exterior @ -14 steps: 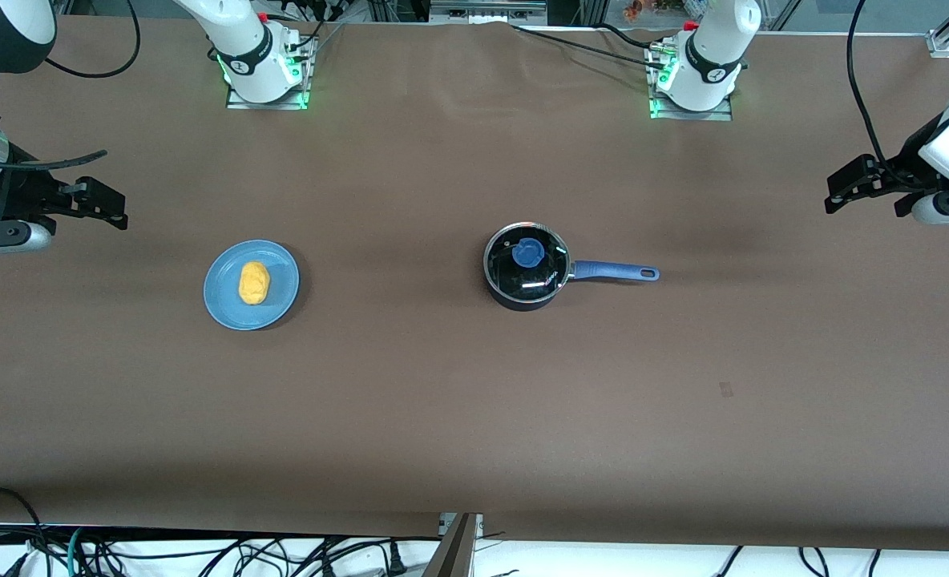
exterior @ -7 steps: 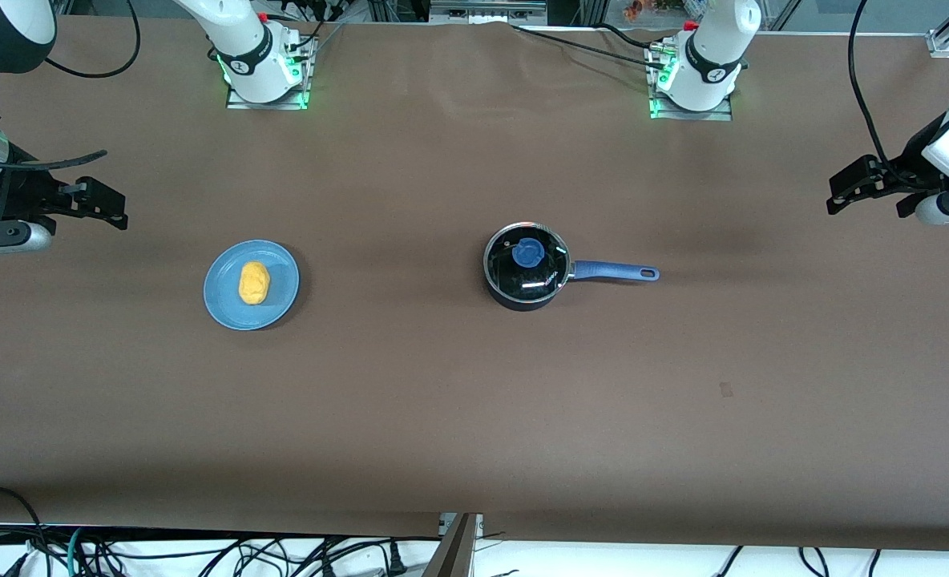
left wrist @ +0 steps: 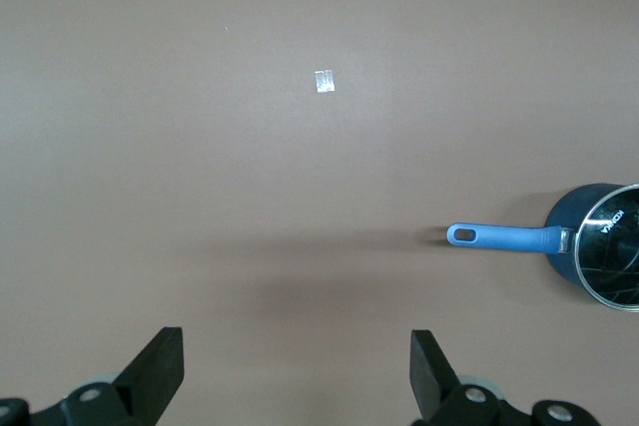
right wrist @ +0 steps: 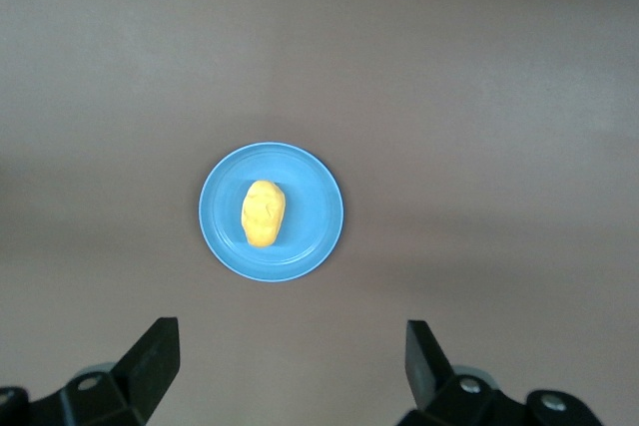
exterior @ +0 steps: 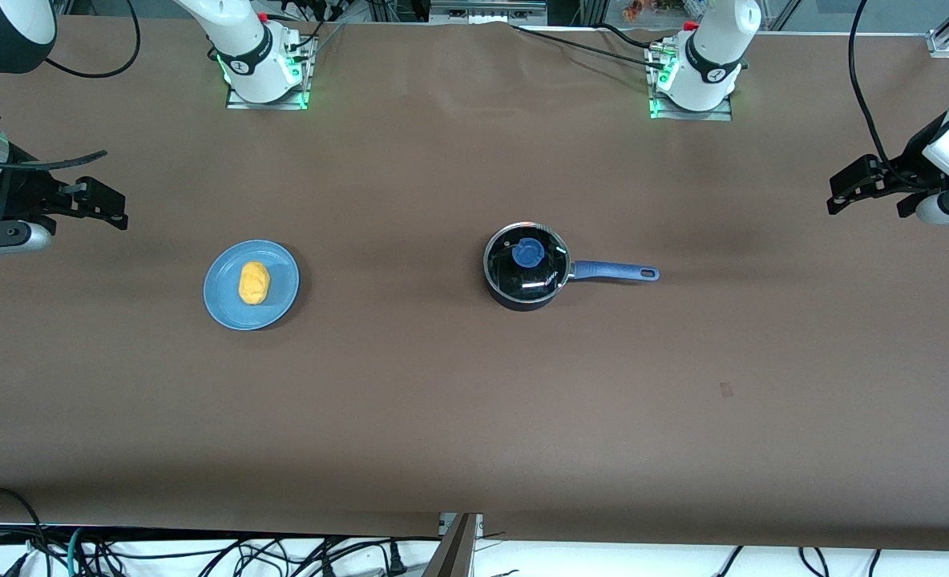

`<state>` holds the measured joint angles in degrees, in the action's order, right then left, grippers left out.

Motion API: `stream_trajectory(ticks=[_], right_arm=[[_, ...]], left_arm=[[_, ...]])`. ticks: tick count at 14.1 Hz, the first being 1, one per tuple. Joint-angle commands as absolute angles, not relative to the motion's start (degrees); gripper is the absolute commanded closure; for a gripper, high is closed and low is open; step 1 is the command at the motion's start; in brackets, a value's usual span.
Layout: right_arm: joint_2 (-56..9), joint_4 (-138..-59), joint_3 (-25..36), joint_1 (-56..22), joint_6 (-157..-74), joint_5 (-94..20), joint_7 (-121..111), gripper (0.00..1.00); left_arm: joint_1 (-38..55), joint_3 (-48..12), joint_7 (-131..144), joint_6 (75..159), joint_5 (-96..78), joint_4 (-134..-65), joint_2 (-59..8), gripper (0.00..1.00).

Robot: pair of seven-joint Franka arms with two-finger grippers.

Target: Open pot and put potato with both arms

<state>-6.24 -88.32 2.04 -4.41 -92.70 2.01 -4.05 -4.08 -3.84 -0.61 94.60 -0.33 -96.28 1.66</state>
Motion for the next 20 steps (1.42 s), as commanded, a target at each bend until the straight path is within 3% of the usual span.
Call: stream_trajectory(ticks=[1,15,20], right_arm=[[-7.29,-86.4,1.76,-4.13,-92.11,1.14,-4.13,0.0],[-8.0,-86.83,1.58,-4.66,-93.34,0.97,-4.04,0.0],[-12.3,-86.66,1.14,-6.06,-93.78,1.4,-4.48,0.0]], left_arm=[[-4.13,-3.87,-0.44,94.48,0.09,-95.1,1.05,0.0],[-3.96,-3.96,-0.26,93.96,0.18,-95.01,1.05,0.0],[-3.78,-3.96,-0.35,93.25,0.53,-95.01,0.53,0.0]])
